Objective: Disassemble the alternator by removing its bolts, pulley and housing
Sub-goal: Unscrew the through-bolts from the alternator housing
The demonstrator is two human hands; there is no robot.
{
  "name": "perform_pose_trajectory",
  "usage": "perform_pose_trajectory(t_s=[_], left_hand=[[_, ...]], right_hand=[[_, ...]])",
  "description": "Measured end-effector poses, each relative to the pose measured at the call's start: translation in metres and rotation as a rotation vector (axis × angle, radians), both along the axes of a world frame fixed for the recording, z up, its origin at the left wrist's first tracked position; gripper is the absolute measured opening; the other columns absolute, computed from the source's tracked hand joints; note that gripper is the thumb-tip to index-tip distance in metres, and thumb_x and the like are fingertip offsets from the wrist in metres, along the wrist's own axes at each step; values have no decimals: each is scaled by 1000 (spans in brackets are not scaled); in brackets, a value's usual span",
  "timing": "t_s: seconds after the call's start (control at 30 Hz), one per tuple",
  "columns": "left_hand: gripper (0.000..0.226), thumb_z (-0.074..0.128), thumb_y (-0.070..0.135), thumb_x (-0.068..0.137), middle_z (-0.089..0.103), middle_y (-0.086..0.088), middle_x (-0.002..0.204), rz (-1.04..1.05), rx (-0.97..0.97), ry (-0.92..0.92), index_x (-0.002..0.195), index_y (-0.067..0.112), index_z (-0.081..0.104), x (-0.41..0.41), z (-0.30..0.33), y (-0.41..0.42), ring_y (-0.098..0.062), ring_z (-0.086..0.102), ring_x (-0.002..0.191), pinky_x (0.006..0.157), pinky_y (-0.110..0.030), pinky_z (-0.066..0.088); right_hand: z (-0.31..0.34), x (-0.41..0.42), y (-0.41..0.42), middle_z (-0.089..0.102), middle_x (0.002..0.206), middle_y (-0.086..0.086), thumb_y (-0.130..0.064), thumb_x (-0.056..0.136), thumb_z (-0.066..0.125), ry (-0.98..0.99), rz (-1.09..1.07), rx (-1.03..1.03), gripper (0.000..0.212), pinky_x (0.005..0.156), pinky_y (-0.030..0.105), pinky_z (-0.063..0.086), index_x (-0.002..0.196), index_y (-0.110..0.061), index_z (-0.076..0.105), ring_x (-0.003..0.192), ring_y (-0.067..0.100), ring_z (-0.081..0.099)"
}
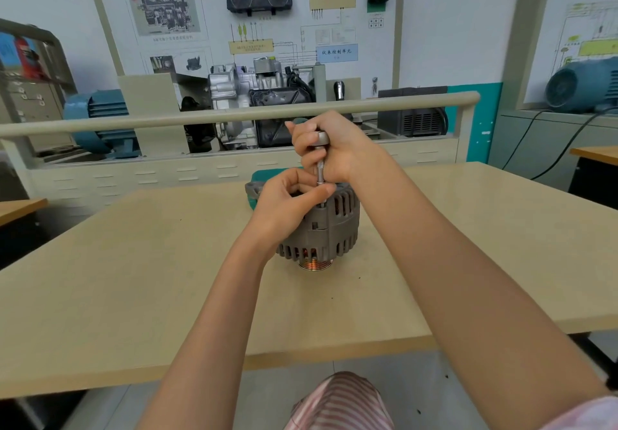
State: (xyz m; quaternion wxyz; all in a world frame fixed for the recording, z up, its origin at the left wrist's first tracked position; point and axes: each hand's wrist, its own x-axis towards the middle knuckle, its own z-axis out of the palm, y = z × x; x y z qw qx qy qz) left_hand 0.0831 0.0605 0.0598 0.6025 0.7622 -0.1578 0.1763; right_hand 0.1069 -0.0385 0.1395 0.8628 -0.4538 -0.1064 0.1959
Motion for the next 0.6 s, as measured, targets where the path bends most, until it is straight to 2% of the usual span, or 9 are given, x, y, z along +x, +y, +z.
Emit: perform_pose_trajectory(t_s=[0.07,0.13,0.17,0.2,0.27,0.33,0.37,0.47,0.6], left_hand=[[11,70,19,82,62,9,64,-1,3,-10,77,20,61,0,-1,0,2,57,57,50,-8,40],[13,68,14,83,61,9,62,4,9,-23,75,21,60,1,-2,0,3,56,56,49,-7,39],[14,68,13,83,61,9,63,7,12,-27,75,22,60,1,-2,0,3,57,57,49,-7,39],[14,68,14,83,62,8,63,11,13,-30,75,22,61,0,-2,0,3,57,57,49,-7,39],[10,69,17,82,63,8,65,7,4,-26,77,20,62,0,-1,0,3,58,58,50,-7,39],[9,70,21,82,65,6,70,-10,-3,-10,79,20,62,-1,-1,1,1,60,63,53,-9,41],[9,71,23,82,67,4,73,-17,-2,-1,79,21,63,-1,0,1,-1,61,66,56,-11,42],[9,72,22,82,69,2,76,-36,-14,20,79,21,64,-2,1,4,-5,63,71,62,-16,45],[10,73,21,81,67,8,68,-29,-13,1,77,21,64,-1,0,4,-2,61,65,58,-12,45]], right_hand=[[-4,-3,8,43,46,-3,3,87,26,-28,-251,9,25,29,14,18,84,-8,48,29,3,37],[-7,-3,16,47,62,5,3,86,27,-65,-504,42,35,31,13,21,111,-4,50,28,5,40],[-9,-1,18,47,68,7,3,86,27,-65,-564,60,43,31,13,22,124,-3,45,28,5,41],[-9,-1,18,47,69,8,3,86,27,-58,-574,64,44,31,13,23,127,-3,43,27,5,41],[-6,-3,15,49,57,6,3,87,26,-50,-470,13,29,31,13,22,101,-4,50,28,5,40],[-1,-3,9,44,40,-2,3,87,24,-46,-283,-53,25,30,14,19,77,-9,45,28,4,38],[1,-2,6,41,38,-4,3,87,24,-51,-186,-67,26,30,14,19,76,-10,44,28,3,36],[1,3,1,41,43,-8,4,88,26,-46,19,-60,26,30,13,20,90,-6,50,30,2,36],[0,2,-2,42,44,-7,2,90,28,-20,44,-24,24,29,12,21,92,-5,51,31,1,38]])
